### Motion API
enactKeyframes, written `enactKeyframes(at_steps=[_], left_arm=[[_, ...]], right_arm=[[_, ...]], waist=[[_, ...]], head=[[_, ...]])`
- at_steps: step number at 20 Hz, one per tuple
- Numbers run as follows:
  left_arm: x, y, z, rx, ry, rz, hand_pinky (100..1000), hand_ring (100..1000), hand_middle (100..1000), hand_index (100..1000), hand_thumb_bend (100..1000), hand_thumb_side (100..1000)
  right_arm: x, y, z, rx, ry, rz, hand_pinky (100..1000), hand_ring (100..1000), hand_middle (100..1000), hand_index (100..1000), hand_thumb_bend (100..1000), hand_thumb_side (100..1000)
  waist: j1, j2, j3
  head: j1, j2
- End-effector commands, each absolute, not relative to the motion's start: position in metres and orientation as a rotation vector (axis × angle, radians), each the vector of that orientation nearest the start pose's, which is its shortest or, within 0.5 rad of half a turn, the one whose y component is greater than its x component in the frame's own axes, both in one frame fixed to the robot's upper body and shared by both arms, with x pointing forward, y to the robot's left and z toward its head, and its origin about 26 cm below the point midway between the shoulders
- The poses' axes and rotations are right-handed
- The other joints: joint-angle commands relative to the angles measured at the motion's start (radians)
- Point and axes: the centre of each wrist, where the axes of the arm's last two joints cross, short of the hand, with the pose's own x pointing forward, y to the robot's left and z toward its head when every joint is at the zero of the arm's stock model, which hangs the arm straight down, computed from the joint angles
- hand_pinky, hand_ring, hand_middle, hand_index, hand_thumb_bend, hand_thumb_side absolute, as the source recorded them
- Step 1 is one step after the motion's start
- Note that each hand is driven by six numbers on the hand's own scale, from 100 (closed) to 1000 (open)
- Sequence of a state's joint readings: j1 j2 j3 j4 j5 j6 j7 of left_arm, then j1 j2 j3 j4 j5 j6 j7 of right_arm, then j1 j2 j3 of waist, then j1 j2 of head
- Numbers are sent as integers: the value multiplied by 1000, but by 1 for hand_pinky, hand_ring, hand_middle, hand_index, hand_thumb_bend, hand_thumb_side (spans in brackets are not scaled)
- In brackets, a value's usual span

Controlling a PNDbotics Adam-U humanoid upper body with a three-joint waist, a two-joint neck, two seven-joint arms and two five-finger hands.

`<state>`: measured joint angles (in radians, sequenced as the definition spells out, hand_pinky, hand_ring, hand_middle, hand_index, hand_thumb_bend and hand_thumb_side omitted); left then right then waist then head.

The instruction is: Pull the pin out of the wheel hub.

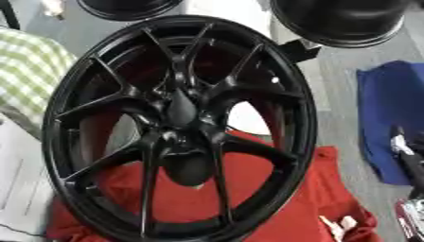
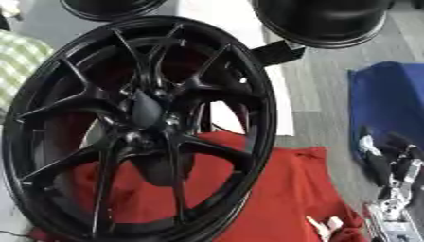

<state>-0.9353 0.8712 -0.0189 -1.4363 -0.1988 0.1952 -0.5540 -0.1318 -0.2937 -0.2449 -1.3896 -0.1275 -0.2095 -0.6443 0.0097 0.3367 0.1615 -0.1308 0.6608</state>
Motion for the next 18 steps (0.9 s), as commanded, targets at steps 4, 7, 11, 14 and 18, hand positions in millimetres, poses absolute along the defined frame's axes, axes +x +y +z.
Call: enactKeyframes(at_steps=[4, 7, 11, 14, 18], left_arm=[[360, 429, 373, 879, -1724, -773, 471, 407, 295, 432, 100, 178], [354, 446, 354, 924, -1713, -696, 563, 499, 428, 582, 100, 157], [355, 451, 330, 955, -1706, -653, 739, 753, 742, 893, 224, 713], [360, 452, 305, 1028, -1771, -416, 704, 722, 704, 841, 100, 768], [364, 439, 291, 983, -1909, -124, 600, 577, 536, 697, 100, 722]], right_arm=[[302, -386, 21, -773, -1730, -639, 563, 636, 595, 665, 545, 291], [303, -385, 21, -766, -1733, -638, 563, 636, 595, 665, 546, 291], [304, -384, 21, -762, -1734, -640, 563, 636, 595, 665, 546, 290], [304, -384, 20, -759, -1733, -638, 563, 636, 595, 665, 545, 291], [304, -384, 20, -757, -1730, -637, 563, 636, 594, 664, 545, 291]], waist=[[0, -28, -10], [0, -28, -17], [-2, -28, -19], [-3, -28, -19], [-6, -29, -19]], head=[[8, -19], [12, -17], [16, -18], [18, -20], [23, -22]])
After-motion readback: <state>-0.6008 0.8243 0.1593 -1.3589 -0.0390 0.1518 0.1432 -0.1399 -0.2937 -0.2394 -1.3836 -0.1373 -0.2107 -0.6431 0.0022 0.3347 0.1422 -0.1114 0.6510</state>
